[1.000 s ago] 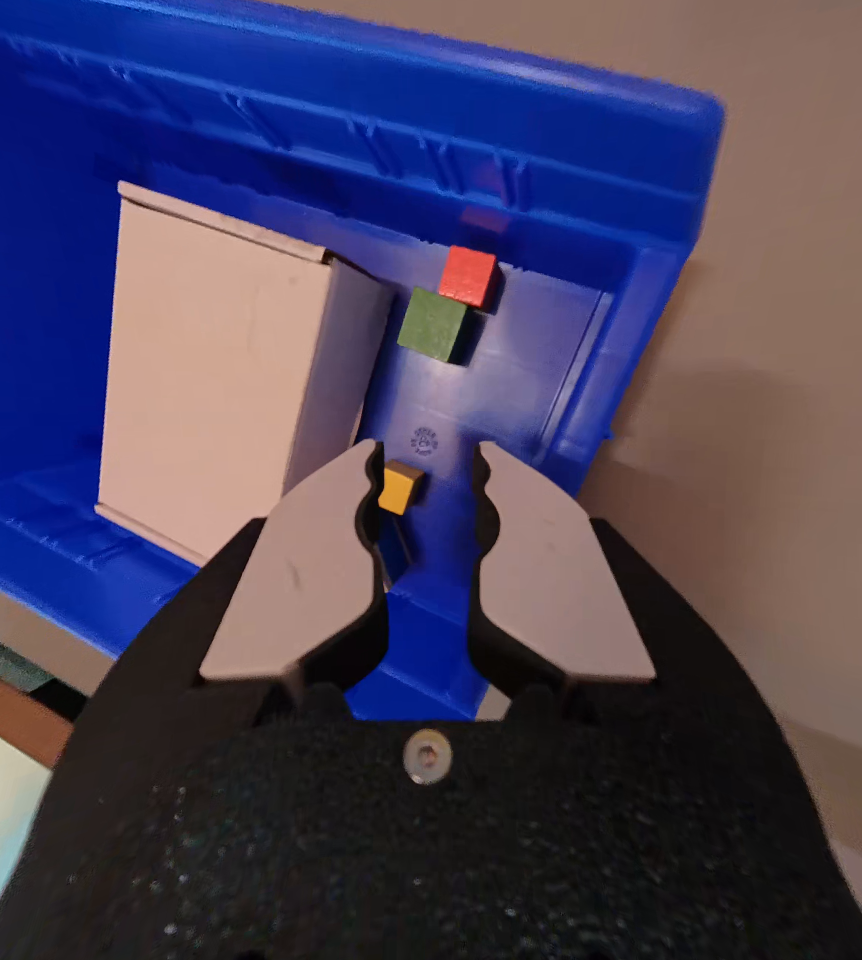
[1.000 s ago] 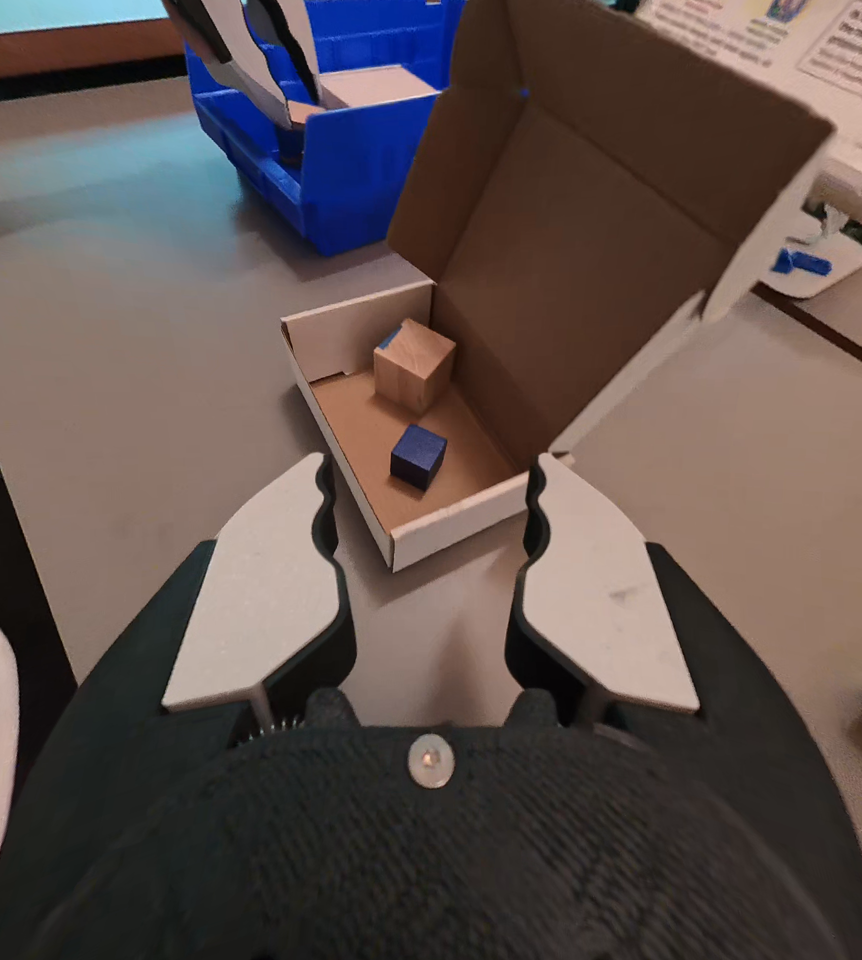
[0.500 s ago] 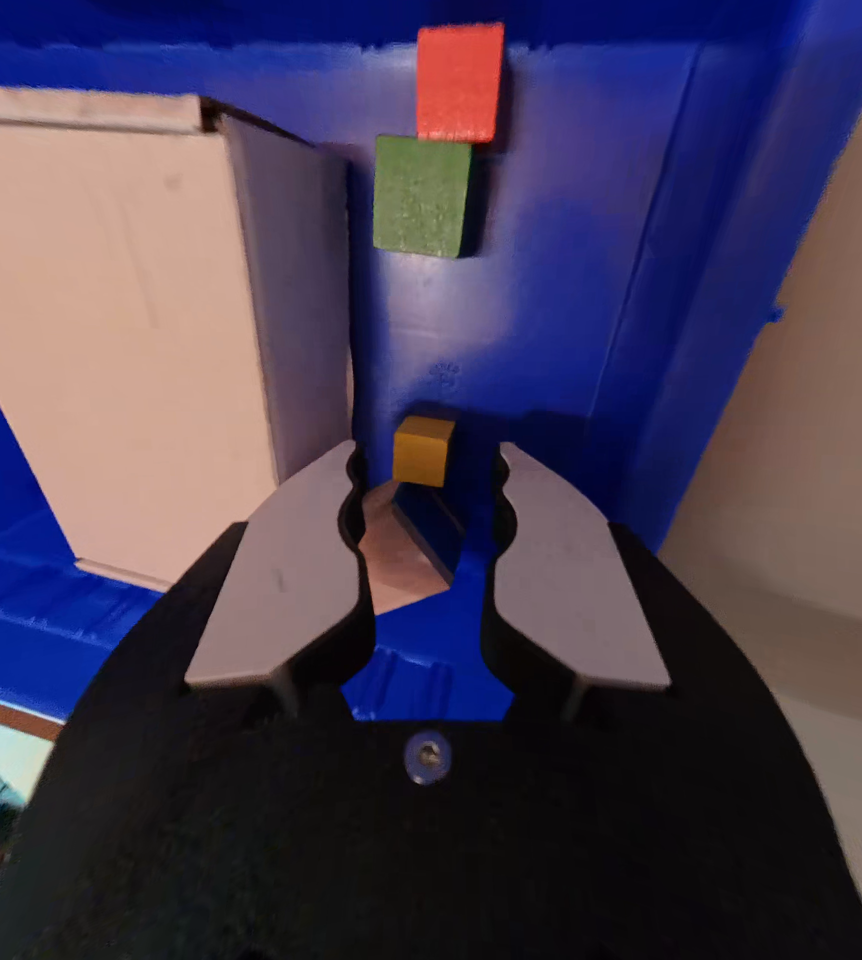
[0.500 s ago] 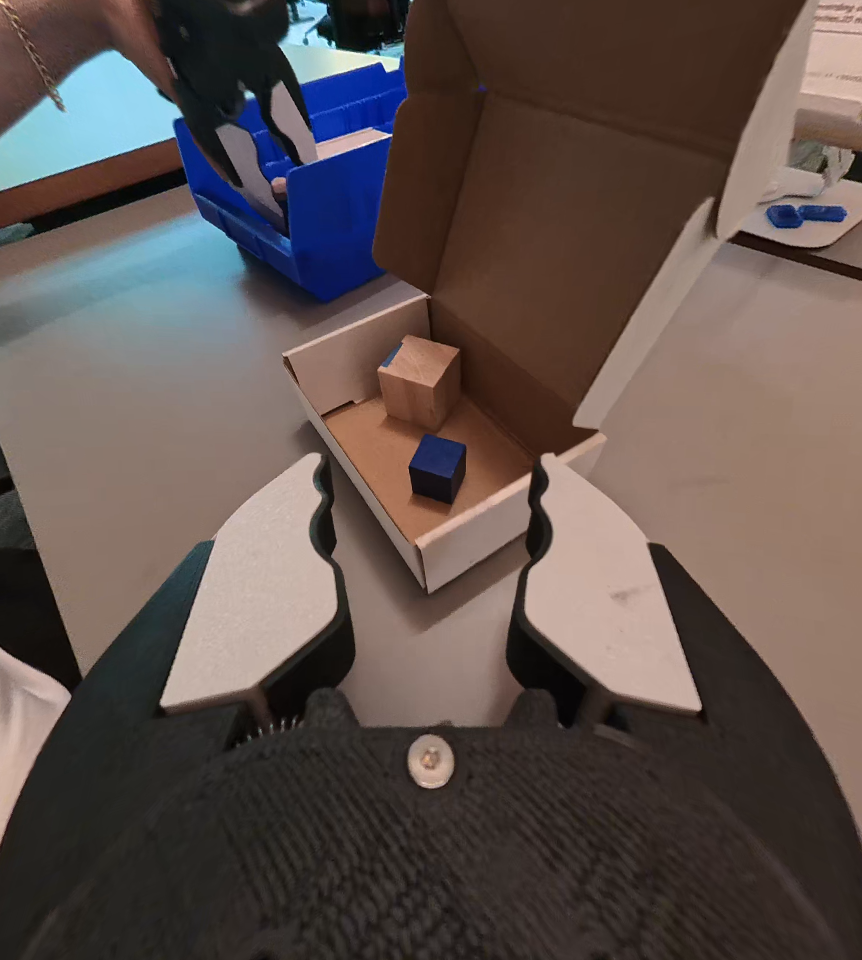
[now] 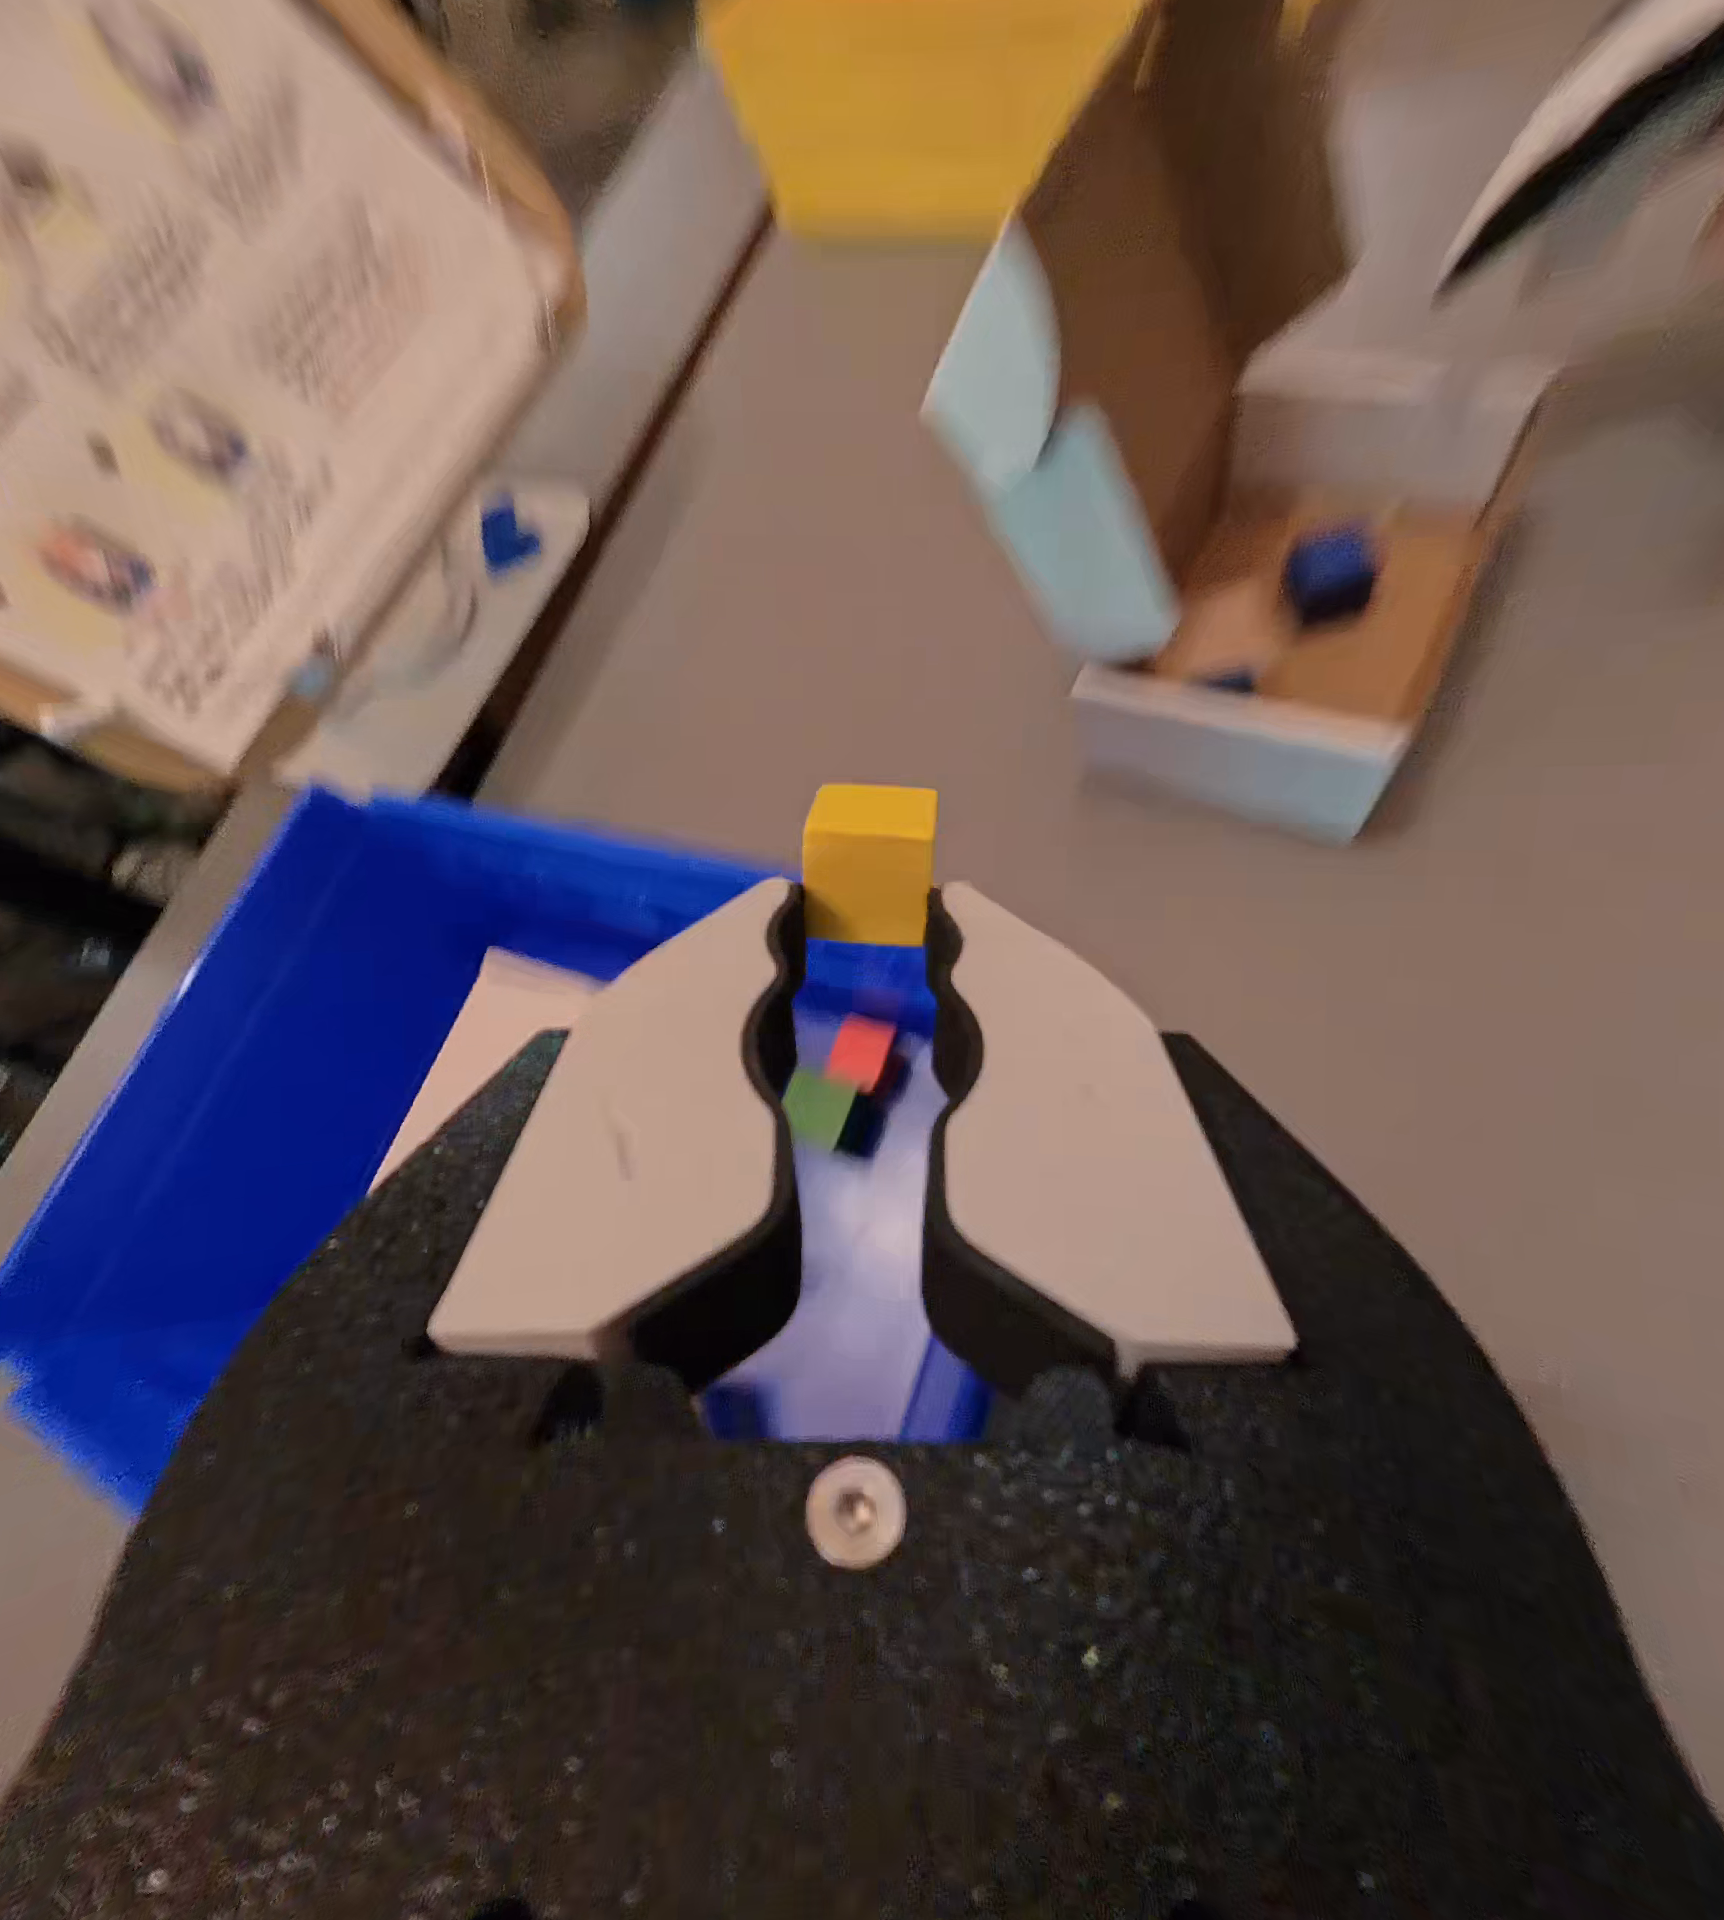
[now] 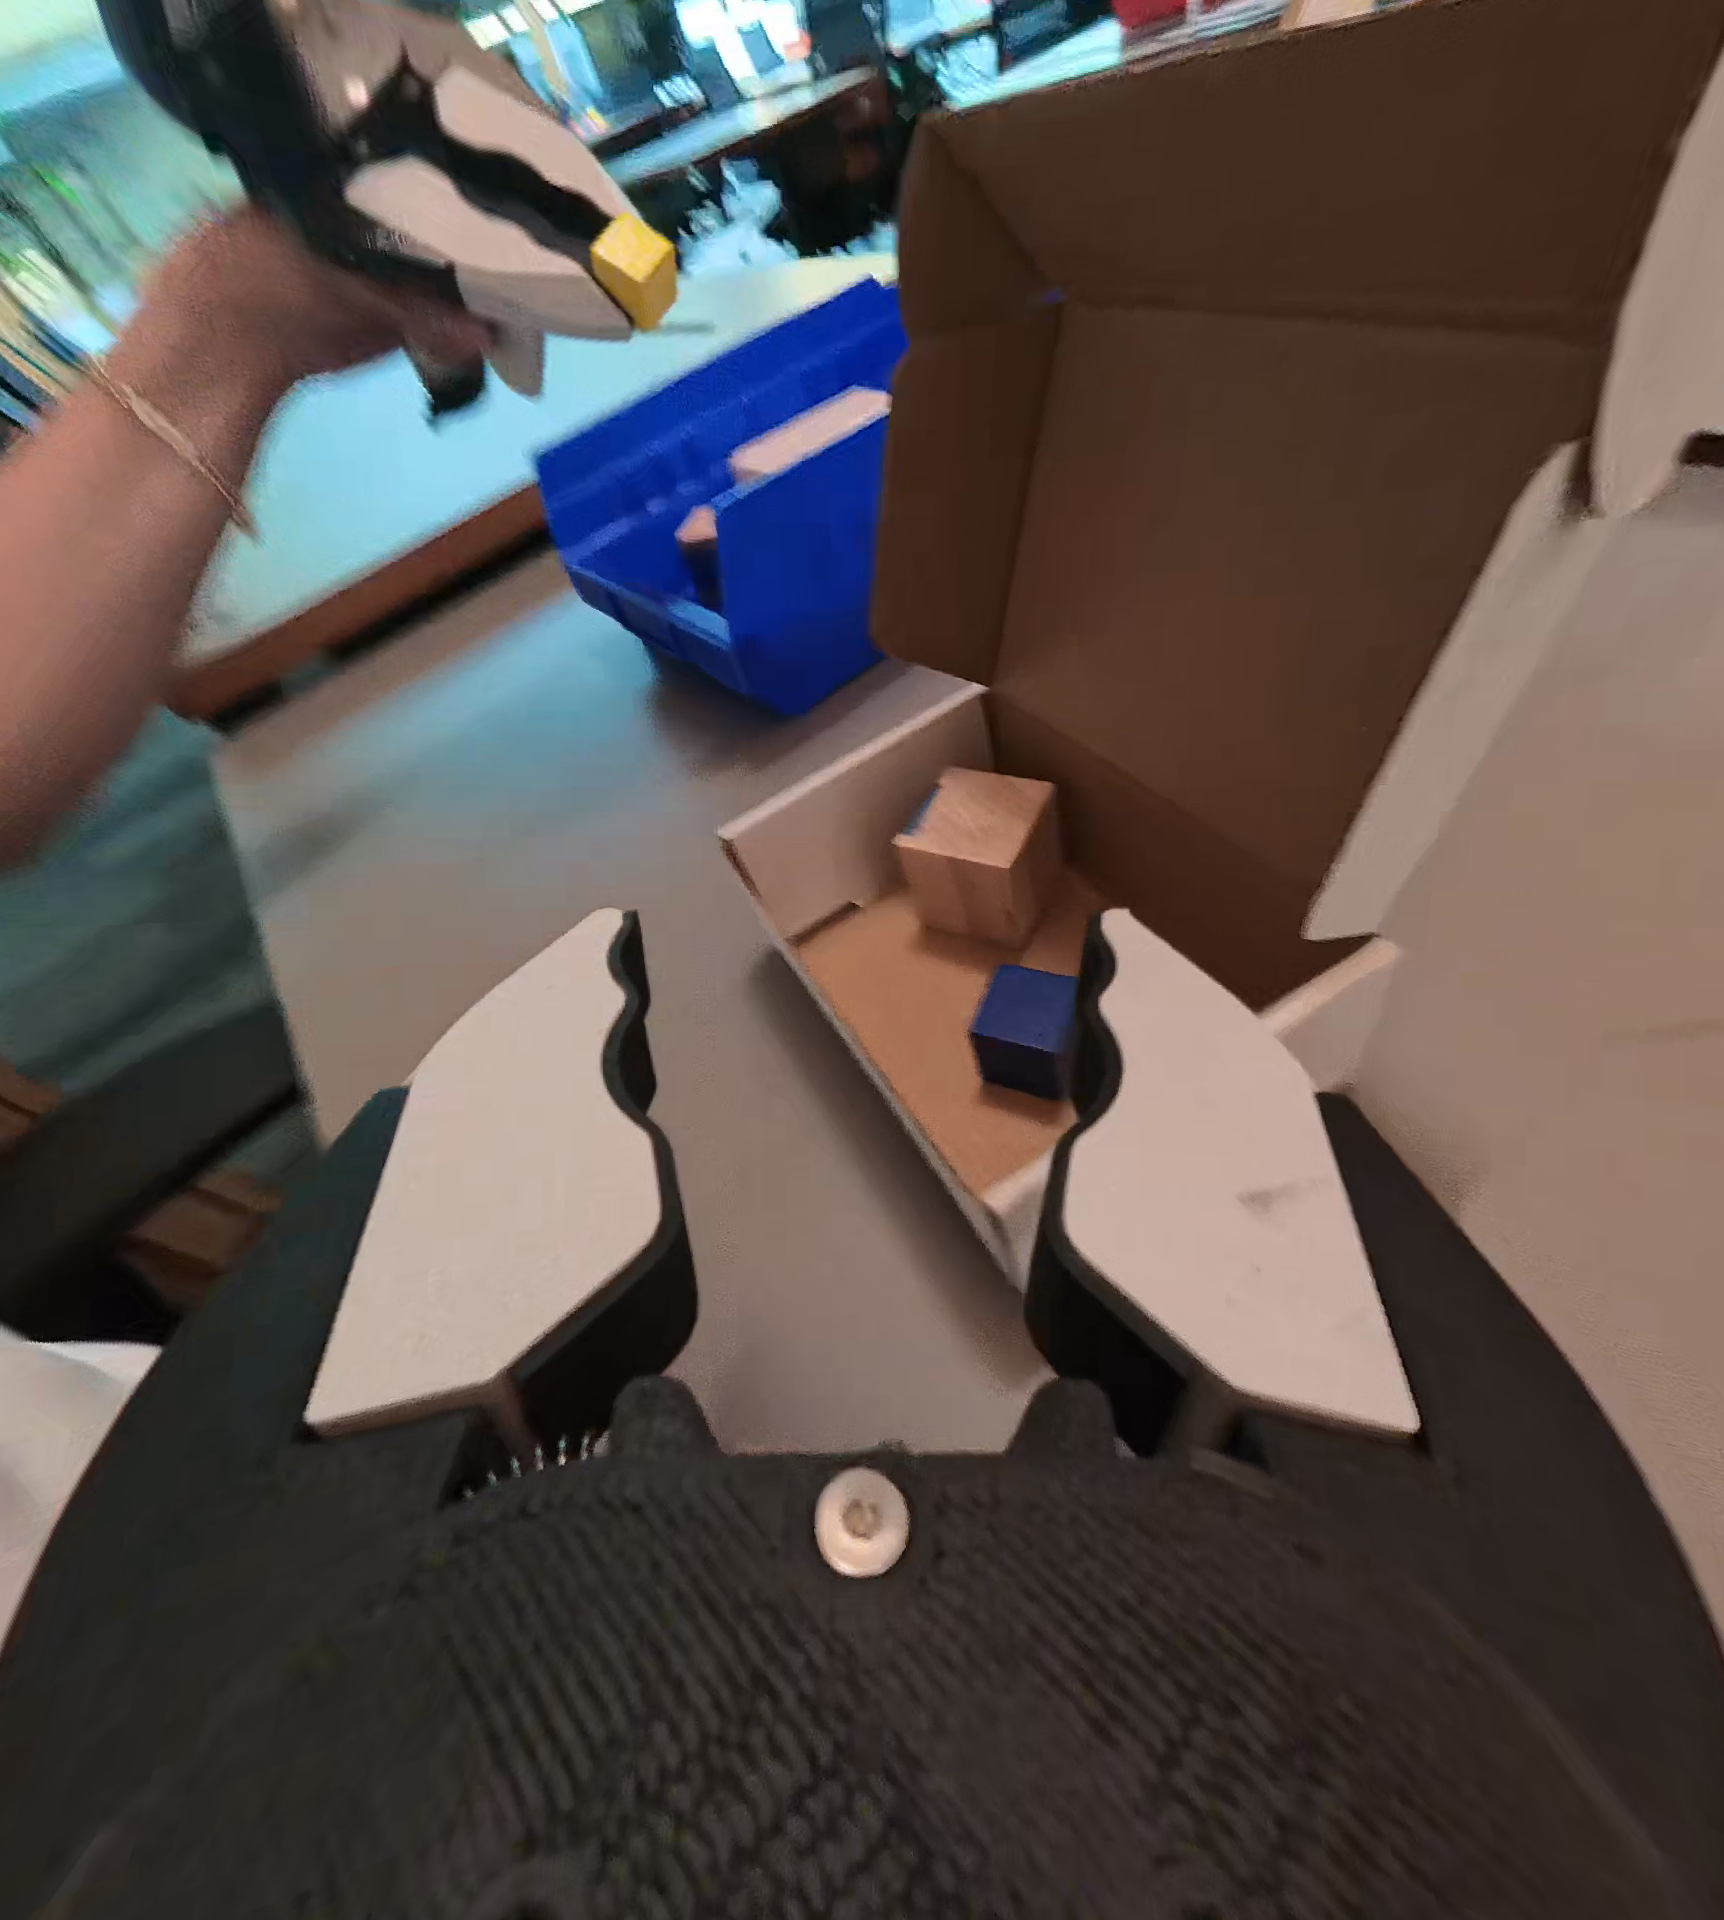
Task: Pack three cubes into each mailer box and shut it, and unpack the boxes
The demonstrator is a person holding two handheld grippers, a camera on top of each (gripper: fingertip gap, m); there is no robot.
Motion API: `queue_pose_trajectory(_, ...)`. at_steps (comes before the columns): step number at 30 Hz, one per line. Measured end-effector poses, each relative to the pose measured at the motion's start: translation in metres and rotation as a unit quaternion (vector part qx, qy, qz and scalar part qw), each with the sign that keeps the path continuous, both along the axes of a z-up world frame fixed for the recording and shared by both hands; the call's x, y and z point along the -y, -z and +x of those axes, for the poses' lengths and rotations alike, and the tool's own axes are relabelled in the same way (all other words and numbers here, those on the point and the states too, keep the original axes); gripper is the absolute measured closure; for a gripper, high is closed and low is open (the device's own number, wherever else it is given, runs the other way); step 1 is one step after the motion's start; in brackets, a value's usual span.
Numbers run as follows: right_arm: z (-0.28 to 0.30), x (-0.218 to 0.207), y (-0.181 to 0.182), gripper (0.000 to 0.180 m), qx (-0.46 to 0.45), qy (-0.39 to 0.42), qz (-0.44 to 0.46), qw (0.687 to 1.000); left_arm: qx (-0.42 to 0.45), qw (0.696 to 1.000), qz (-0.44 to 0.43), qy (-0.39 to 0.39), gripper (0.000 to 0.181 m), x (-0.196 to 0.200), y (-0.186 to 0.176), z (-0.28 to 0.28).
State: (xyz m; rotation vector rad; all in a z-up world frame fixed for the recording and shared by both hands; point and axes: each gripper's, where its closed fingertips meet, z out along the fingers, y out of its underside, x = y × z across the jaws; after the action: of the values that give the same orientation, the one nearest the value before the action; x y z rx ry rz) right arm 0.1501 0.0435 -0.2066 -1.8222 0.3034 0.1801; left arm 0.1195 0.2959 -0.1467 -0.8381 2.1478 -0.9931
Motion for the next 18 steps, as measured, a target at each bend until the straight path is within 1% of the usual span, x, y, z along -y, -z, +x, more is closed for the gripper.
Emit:
queue_pose_trajectory(2,-0.013,-0.009,-0.010,0.099,-0.057,-0.031,0.034,0.997,0.042,0.998,-0.052,0.021,0.159,0.035,-0.018,-0.010)
queue_pose_trajectory(5,-0.030,-0.024,-0.034,0.098,-0.142,-0.071,0.095,0.983,0.087,0.990,-0.089,0.073,0.159,0.089,-0.027,-0.023)
queue_pose_trajectory(7,-0.042,-0.034,-0.054,0.098,-0.206,-0.108,0.147,0.961,0.106,0.985,-0.090,0.106,0.160,0.121,-0.023,-0.027)
queue_pose_trajectory(8,-0.047,-0.038,-0.060,0.099,-0.242,-0.124,0.159,0.949,0.118,0.983,-0.082,0.118,0.160,0.135,-0.020,-0.028)
queue_pose_trajectory(12,-0.063,-0.049,-0.067,0.099,-0.354,-0.164,0.168,0.905,0.146,0.969,-0.064,0.186,0.159,0.189,-0.007,-0.040)
queue_pose_trajectory(14,-0.067,-0.049,-0.069,0.104,-0.388,-0.164,0.177,0.890,0.154,0.965,-0.054,0.207,0.159,0.207,-0.003,-0.046)
queue_pose_trajectory(15,-0.071,-0.048,-0.069,0.108,-0.395,-0.167,0.176,0.886,0.161,0.962,-0.051,0.213,0.159,0.214,-0.003,-0.048)
queue_pose_trajectory(16,-0.078,-0.046,-0.068,0.109,-0.391,-0.176,0.171,0.887,0.170,0.960,-0.049,0.217,0.160,0.219,-0.003,-0.048)
queue_pose_trajectory(18,-0.090,-0.046,-0.061,0.113,-0.372,-0.186,0.142,0.898,0.161,0.961,-0.034,0.221,0.159,0.225,0.001,-0.047)
